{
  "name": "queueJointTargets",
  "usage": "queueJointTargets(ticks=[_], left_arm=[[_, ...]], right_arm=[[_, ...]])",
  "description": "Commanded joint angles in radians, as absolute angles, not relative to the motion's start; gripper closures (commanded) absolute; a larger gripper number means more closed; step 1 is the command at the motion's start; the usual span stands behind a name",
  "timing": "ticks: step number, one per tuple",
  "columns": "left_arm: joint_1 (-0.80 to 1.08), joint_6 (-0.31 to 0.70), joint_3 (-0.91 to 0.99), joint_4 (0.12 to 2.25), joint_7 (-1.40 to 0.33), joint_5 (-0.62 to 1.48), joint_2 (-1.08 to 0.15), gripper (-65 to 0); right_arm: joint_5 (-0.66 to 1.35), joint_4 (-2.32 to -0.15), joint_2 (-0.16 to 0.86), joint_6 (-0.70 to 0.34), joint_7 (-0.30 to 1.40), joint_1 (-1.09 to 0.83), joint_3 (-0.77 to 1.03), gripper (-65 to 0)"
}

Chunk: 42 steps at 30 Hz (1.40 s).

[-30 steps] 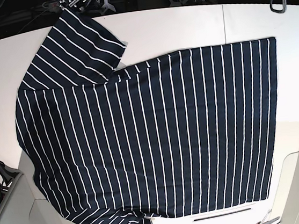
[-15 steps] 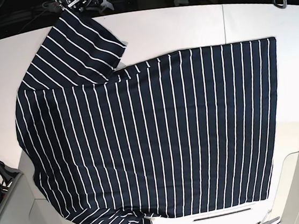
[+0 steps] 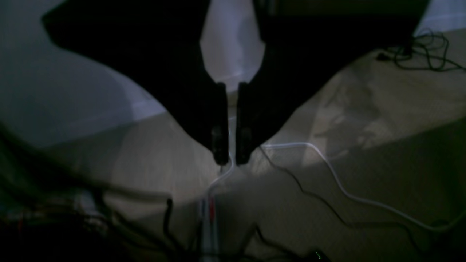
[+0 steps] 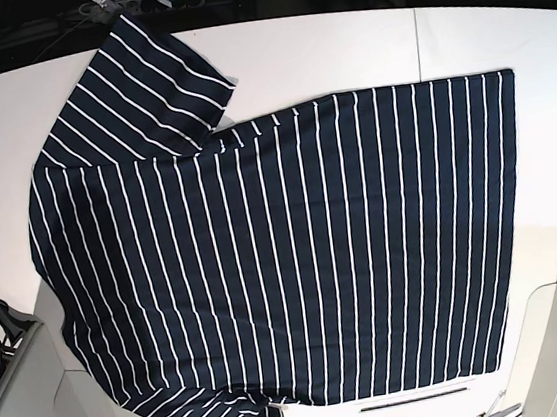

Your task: Fold the T-shirt properly

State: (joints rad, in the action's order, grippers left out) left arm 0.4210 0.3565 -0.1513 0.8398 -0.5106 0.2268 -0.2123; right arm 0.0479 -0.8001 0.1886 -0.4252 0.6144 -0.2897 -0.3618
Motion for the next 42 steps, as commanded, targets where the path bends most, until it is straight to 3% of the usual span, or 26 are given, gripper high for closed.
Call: queueJointTargets(ticks=[1, 18, 30, 35, 38, 39, 42], left_arm=[[0.449, 0.363, -0.152, 0.867, -0.525, 0.229, -0.217, -4.4], [0.783, 0.363, -0.144, 1.397, -0.659, 0.341, -0.352, -4.3], [1.040, 0.363, 0.147, 1.822, -0.668, 0.404, -0.357, -4.3], [1.045, 0.363, 0.314, 1.982, -0.921, 0.495, -0.358, -4.3], [1.045, 0.363, 0.412, 2.058, -0.982, 0.533, -0.358, -4.4], [1.045, 0.363, 0.443, 2.076, -0.984, 0.536, -0.358, -4.4], [1.044, 0.388, 0.523, 2.113, -0.978, 0.536, -0.358, -4.5]], right_arm=[[0.053, -0.838, 0.207, -0.434, 0.630, -0.321, -0.361, 0.0], [0.176, -1.609, 0.452, -0.477, 0.637, -0.752, -0.347, 0.0], [0.309, -2.039, 0.456, -0.476, 0.673, -0.842, -0.185, 0.0], [0.337, -2.135, 0.453, -0.465, 0.679, -0.837, -0.065, 0.0], [0.337, -2.156, 0.429, -0.423, 0.683, -0.812, 0.024, 0.0], [0.337, -2.157, 0.419, -0.422, 0.688, -0.797, 0.051, -1.1], [0.338, -2.156, 0.389, -0.419, 0.709, -0.752, 0.127, -17.2]])
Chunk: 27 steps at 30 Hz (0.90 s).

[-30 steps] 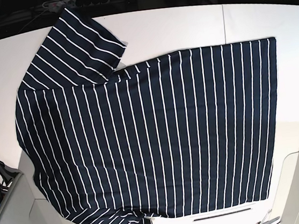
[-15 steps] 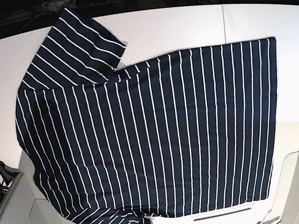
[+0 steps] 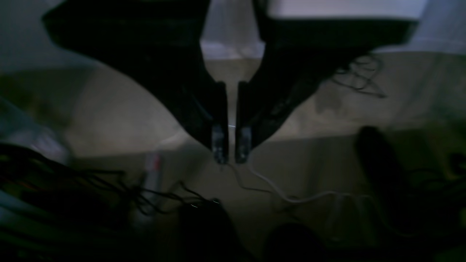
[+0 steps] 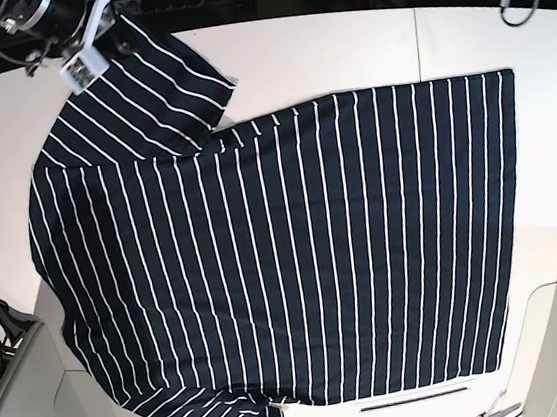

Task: Fold the T-shirt properly
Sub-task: 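Move both grippers down to the shirt's shoulder corners and grasp them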

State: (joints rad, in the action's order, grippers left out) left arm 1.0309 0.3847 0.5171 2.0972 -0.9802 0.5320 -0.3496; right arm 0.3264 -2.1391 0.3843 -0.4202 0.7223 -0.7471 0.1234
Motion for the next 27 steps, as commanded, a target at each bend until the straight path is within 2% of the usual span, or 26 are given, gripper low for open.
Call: queueJointTargets(ticks=[1, 3, 5, 10, 12, 23, 27], left_arm=[[1.045, 0.400, 0.545, 2.120, -0.967, 0.536, -0.358, -4.6], [1.044, 0.416, 0.580, 2.124, -0.949, 0.546, -0.358, -4.7], [1.040, 0.417, 0.605, 2.124, -0.931, 0.569, -0.358, -8.2], [0.976, 0.416, 0.619, 2.124, -0.932, 0.588, -0.358, -31.1], [0.944, 0.416, 0.619, 2.124, -0.933, 0.588, -0.358, -36.9], [0.797, 0.420, 0.618, 2.109, -0.961, 0.698, -0.390, -37.2], [0.752, 0.439, 0.618, 2.053, -0.925, 0.751, -0.428, -45.8]], right_arm=[[0.337, -2.156, 0.379, -0.407, 0.720, -0.738, 0.151, -22.9], [0.339, -2.156, 0.361, -0.374, 0.754, -0.710, 0.194, -31.1], [0.340, -2.156, 0.358, -0.339, 0.791, -0.686, 0.231, -33.8], [0.374, -2.152, 0.357, -0.290, 0.875, -0.632, 0.313, -33.9], [0.423, -2.143, 0.357, -0.291, 0.892, -0.626, 0.341, -34.2], [0.487, -1.961, 0.357, -0.292, 0.879, -0.620, 0.380, -34.8], [0.487, -1.915, 0.347, -0.292, 0.879, -0.579, 0.380, -34.8]])
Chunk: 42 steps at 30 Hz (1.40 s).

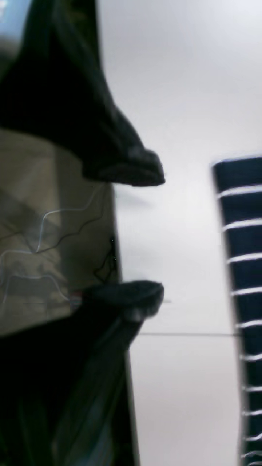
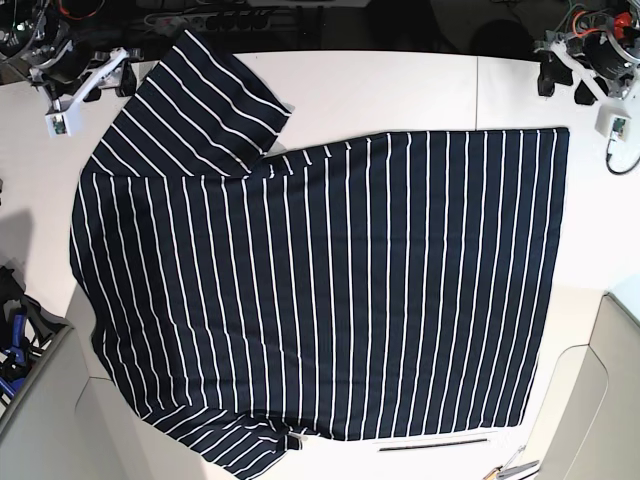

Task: Fold the T-shirt properly
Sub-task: 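Move both grippers down to the shirt's shoulder corners and grasp them, then lift the shoulder edge with both grippers and fold it over the shirt body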

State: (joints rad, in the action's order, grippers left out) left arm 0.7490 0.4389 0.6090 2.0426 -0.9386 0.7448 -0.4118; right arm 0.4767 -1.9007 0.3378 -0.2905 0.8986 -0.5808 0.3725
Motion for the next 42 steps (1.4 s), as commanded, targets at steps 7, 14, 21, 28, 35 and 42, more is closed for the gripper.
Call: queueJointTargets(ticks=[7, 14, 21, 28, 35, 42], left_arm=[[0.618, 0.439, 0.618, 1.863, -0.883, 0.764, -0.485, -46.9], [0.484, 0.448, 0.618, 1.648, -0.902, 0.904, -0.508, -46.9], [0.448, 0.469, 0.613, 1.533, -0.932, 0.978, -0.507, -46.9], [0.448, 0.469, 0.601, 1.530, -0.932, 0.984, -0.507, -46.9], [0.446, 0.468, 0.546, 1.530, -0.893, 0.953, -0.505, -46.9], [0.446, 0.469, 0.541, 1.530, -0.895, 0.953, -0.487, -46.8]], right_arm=[[0.517, -1.843, 0.346, -0.309, 0.880, -0.554, 0.379, -34.8], [0.545, -1.806, 0.345, -0.330, 0.892, -0.555, 0.379, -34.7], [0.551, -1.806, 0.286, -0.354, 0.891, -0.554, 0.379, -34.7], [0.580, -1.806, 0.228, -0.386, 0.891, -0.554, 0.377, -34.7], [0.588, -1.806, 0.198, -0.400, 0.891, -0.554, 0.377, -34.7], [0.595, -1.806, 0.196, -0.400, 0.891, -0.554, 0.377, -34.7]])
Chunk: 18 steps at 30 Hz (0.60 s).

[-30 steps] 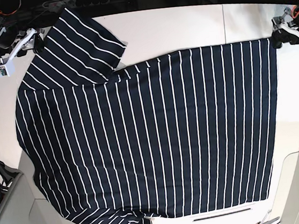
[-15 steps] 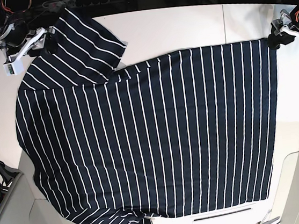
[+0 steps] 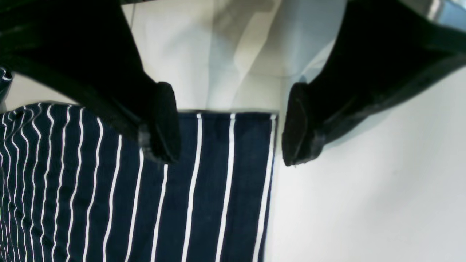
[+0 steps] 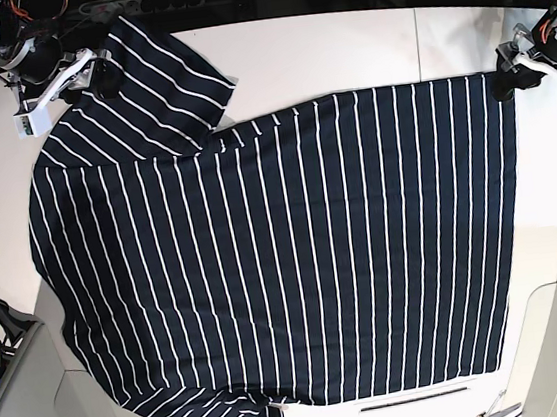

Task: Fold the T-shirt properly
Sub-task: 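Lift the shoulder edge with both grippers and fold it over the shirt body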

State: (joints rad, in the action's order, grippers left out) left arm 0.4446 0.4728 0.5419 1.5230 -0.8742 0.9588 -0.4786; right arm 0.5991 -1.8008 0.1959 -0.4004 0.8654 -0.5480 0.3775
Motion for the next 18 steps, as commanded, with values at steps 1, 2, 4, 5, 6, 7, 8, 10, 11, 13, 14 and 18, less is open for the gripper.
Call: queueJointTargets(ticks=[1, 2, 4, 5, 6, 7, 8, 10, 11, 13, 14, 18], left_arm=[[0.446, 0.469, 0.538, 1.530, -0.894, 0.953, -0.487, -46.8], [0.446, 0.469, 0.533, 1.530, -0.894, 0.953, -0.487, -46.8], [0.446, 0.469, 0.521, 1.530, -0.894, 0.953, -0.487, -46.8], [0.446, 0.469, 0.514, 1.530, -0.895, 0.953, -0.487, -46.8], [0.446, 0.469, 0.509, 1.530, -0.896, 0.953, -0.487, -46.8], [0.446, 0.469, 0.508, 1.530, -0.900, 0.953, -0.485, -46.8], [0.446, 0.469, 0.508, 1.530, -0.902, 0.953, -0.482, -46.8], [0.446, 0.469, 0.508, 1.530, -0.903, 0.954, -0.479, -46.8], [0.446, 0.469, 0.508, 1.530, -0.903, 0.954, -0.479, -46.8], [0.446, 0.469, 0.508, 1.530, -0.903, 0.954, -0.479, -46.8], [0.446, 0.470, 0.508, 1.530, -0.903, 0.954, -0.479, -46.5], [0.446, 0.492, 0.508, 1.530, -0.911, 0.954, -0.479, -34.3]], right_arm=[[0.599, -1.806, 0.196, -0.400, 0.891, -0.554, 0.377, -34.7], [0.604, -1.806, 0.196, -0.400, 0.891, -0.554, 0.377, -34.7], [0.611, -1.806, 0.196, -0.400, 0.891, -0.554, 0.377, -34.7], [0.610, -1.806, 0.196, -0.400, 0.891, -0.554, 0.377, -34.7], [0.610, -1.806, 0.196, -0.400, 0.891, -0.554, 0.377, -34.7], [0.610, -1.806, 0.196, -0.400, 0.891, -0.554, 0.377, -34.7], [0.610, -1.806, 0.196, -0.400, 0.891, -0.555, 0.377, -34.7], [0.610, -1.806, 0.196, -0.400, 0.891, -0.554, 0.377, -34.7], [0.610, -1.806, 0.196, -0.400, 0.891, -0.554, 0.377, -34.7], [0.610, -1.806, 0.196, -0.400, 0.891, -0.554, 0.377, -34.7], [0.610, -1.806, 0.196, -0.400, 0.891, -0.554, 0.377, -34.7], [0.611, -1.806, 0.196, -0.400, 0.891, -0.554, 0.377, -34.3]])
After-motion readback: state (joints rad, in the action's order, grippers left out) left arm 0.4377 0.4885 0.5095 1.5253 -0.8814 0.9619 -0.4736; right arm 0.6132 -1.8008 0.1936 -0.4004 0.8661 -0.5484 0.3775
